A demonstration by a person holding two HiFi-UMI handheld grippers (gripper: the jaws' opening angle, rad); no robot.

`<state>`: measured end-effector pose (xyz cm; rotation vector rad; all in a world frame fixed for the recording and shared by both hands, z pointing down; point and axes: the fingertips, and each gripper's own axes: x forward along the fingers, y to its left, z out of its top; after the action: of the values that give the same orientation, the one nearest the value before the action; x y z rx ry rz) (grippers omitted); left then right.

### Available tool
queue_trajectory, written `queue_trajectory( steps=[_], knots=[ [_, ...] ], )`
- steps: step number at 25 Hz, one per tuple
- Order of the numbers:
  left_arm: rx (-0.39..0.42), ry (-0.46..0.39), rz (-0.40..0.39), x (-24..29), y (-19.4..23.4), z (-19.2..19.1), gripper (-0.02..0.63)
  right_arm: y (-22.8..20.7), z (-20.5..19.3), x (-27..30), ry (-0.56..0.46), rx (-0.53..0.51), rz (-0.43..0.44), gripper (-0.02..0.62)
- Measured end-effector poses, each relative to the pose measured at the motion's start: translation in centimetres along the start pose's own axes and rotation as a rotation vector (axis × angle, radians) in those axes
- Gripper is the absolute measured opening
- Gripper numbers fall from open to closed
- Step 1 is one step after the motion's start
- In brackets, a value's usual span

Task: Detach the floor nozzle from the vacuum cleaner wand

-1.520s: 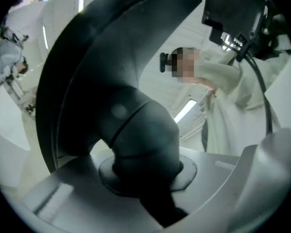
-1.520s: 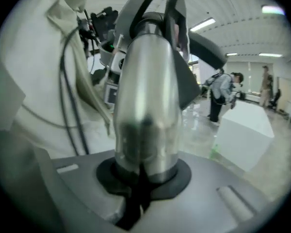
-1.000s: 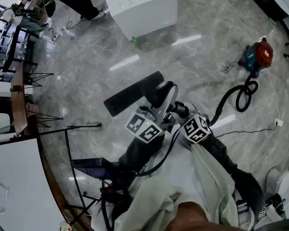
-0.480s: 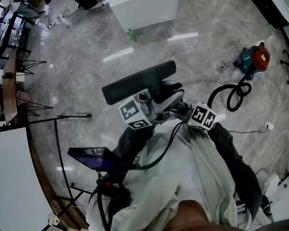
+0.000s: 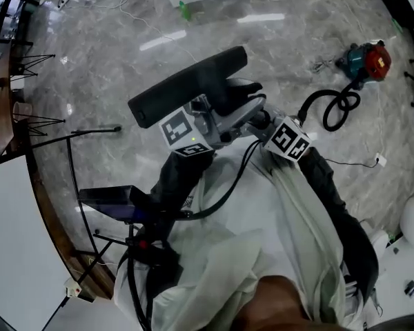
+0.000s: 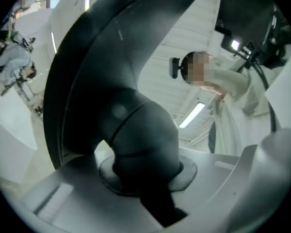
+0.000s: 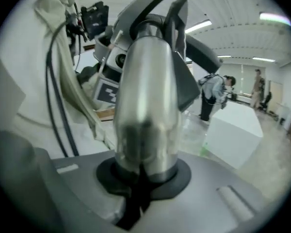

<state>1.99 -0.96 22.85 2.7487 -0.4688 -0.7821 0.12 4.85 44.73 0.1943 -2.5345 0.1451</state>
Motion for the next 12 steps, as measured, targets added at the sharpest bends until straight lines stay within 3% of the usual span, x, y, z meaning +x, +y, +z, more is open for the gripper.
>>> queue_trajectory(
  steps=[2,3,5,7,12],
  knots=[
    [-0.005,-0.006,-0.151,0.7,-2.1,0.0,0.074,1.3,0.2,-0.8,-0.025,-0.008,0.141,0.04],
    [-0.015,-0.011,-0.189,0.8,-2.5,0.0,0.074,1.6,0.3,-1.0,-0.027,-0.002,0.181,0.04],
    [-0.023,-0.026,-0.15,0.6,-1.3,0.1,0.073,1.3,0.2,-0.9,-0.014,0.025,0.177,0.038],
    [-0.03,-0.019,-0.038,0.4,0.5,-0.3,0.071,0.3,-0.2,-0.4,0.004,0.065,0.069,0.038],
    [-0.058,0.042,0.284,0.3,4.3,-1.0,0.071,-3.3,-0.9,-0.4,0.06,0.116,-0.359,0.038]
  ],
)
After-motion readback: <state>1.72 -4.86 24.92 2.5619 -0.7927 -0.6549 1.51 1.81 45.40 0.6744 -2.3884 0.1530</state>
